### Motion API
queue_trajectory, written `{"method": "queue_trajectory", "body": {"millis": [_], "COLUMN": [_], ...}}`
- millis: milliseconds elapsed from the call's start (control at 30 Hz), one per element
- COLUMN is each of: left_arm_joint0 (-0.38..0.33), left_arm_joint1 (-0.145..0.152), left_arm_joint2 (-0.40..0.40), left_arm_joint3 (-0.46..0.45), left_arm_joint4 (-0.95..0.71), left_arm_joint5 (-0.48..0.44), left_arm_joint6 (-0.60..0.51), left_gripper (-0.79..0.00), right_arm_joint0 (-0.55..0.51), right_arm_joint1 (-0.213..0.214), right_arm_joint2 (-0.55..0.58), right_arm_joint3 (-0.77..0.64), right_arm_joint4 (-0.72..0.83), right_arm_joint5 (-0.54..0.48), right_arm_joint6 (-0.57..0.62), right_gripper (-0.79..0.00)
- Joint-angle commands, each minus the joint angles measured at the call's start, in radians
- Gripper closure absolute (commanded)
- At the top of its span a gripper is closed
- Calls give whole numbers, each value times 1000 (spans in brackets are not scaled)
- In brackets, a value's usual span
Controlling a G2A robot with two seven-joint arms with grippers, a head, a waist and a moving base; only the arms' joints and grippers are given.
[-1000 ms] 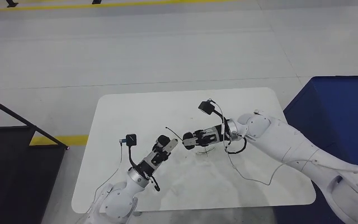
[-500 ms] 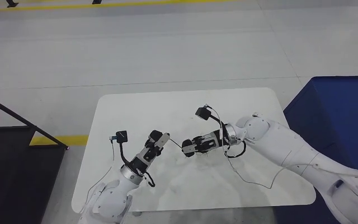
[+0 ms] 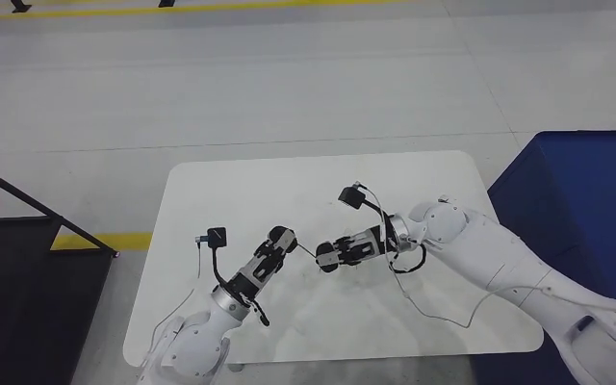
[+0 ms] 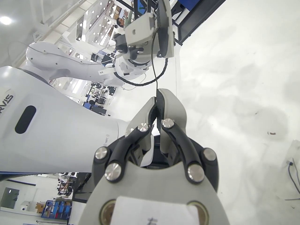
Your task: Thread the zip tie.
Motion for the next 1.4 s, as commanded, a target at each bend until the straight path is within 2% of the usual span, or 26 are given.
{"method": "queue_trajectory", "body": {"millis": [0,367,400,433,467,500,967,1033,1067,1100,1133,1167,1367], "left_arm_joint0": [3,23,24,25,25,25,45,44,43,42,41,40,38], "left_arm_joint1": [0,2,2,2,2,2,7,7,7,7,6,6,6], "left_arm_joint2": [0,-1,0,1,2,3,-21,-23,-22,-21,-19,-18,-12], "left_arm_joint3": [0,-7,-8,-8,-8,-8,-25,-25,-24,-23,-23,-22,-18], "left_arm_joint4": [-3,-8,-8,-8,-6,-6,-8,-8,-6,-5,-2,0,2], "left_arm_joint5": [-3,-17,-17,-17,-17,-17,-27,-26,-26,-25,-26,-26,-24], "left_arm_joint6": [-2,-8,-9,-11,-14,-15,-29,-29,-28,-27,-26,-25,-26], "left_gripper": [0,0,-18,-102,-302,-785,-785,-760,-662,-520,-434,-382,-265], "right_arm_joint0": [-6,-42,-46,-51,-55,-59,-95,-99,-101,-102,-103,-104,-111], "right_arm_joint1": [1,9,10,11,12,13,13,13,12,12,11,10,5], "right_arm_joint2": [11,74,79,84,88,92,138,142,145,147,149,151,162], "right_arm_joint3": [-1,-7,-10,-16,-23,-27,-43,-45,-44,-44,-45,-45,-49], "right_arm_joint4": [-5,-30,-31,-30,-31,-32,-38,-39,-40,-42,-42,-43,-49], "right_arm_joint5": [2,12,14,15,19,21,41,43,44,45,46,46,53], "right_arm_joint6": [2,12,14,15,19,21,41,43,44,45,46,46,53], "right_gripper": [0,0,0,0,0,0,0,0,0,0,0,0,0]}}
